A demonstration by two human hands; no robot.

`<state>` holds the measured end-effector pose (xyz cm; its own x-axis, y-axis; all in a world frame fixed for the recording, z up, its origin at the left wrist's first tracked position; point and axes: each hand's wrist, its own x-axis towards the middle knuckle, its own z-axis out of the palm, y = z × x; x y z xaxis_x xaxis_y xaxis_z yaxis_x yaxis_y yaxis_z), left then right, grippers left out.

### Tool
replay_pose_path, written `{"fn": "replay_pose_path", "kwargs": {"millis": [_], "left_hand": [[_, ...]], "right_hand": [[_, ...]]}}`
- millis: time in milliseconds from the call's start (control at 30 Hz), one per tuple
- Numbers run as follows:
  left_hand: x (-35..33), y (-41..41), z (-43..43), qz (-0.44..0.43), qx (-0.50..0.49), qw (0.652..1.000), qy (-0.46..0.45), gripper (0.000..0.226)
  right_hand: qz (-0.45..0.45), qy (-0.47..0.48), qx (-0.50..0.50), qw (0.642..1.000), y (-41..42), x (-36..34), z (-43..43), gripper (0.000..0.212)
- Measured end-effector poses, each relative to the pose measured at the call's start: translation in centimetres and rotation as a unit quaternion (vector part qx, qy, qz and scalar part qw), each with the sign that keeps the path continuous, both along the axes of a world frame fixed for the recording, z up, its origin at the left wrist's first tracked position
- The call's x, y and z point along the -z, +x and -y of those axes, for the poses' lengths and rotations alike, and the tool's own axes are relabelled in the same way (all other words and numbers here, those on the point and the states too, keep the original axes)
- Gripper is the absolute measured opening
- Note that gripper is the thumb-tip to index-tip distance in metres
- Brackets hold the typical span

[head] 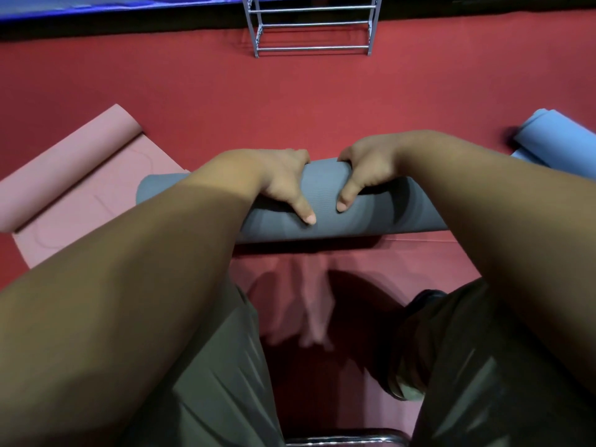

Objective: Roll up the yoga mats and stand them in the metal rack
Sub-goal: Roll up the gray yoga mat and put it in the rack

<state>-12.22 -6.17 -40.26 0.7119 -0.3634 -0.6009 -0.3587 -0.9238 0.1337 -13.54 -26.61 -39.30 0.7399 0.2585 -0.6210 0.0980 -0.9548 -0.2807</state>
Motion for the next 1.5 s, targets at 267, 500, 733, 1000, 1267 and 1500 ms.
{"fn": "replay_pose_path", "kwargs": {"millis": [267,500,733,1000,1267,1500], "left_hand": [[-0.3,-0.1,0.4,0.072,0.066,0.995,0.014,0.095],[-0.9,0.1,-0.5,0.010,0.008,1.000,-0.014,0.078],[0.0,-0.2,0.4,-0.007,-0.012,1.000,-0.001,0.102],[-0.3,-0.5,1.4,0.058,0.042,0.997,0.035,0.105],[-0.5,0.6,0.1,0.004,-0.008,1.000,0.002,0.081],[-0.5,0.5,-0.2,-0.025,-0.023,0.999,-0.010,0.082]], "right_hand": [[-0.028,0.017,0.003,0.999,0.2,0.1,0.5,0.066],[-0.015,-0.033,-0.037,0.999,0.3,0.5,-1.0,0.119],[0.006,-0.001,-0.031,0.999,0.1,0.6,0.1,0.071],[-0.055,0.051,0.030,0.997,-0.1,0.8,1.5,0.064],[0.027,-0.018,-0.063,0.997,0.4,1.2,-0.8,0.123],[0.063,-0.014,-0.072,0.995,0.3,1.4,-1.5,0.101]]}}
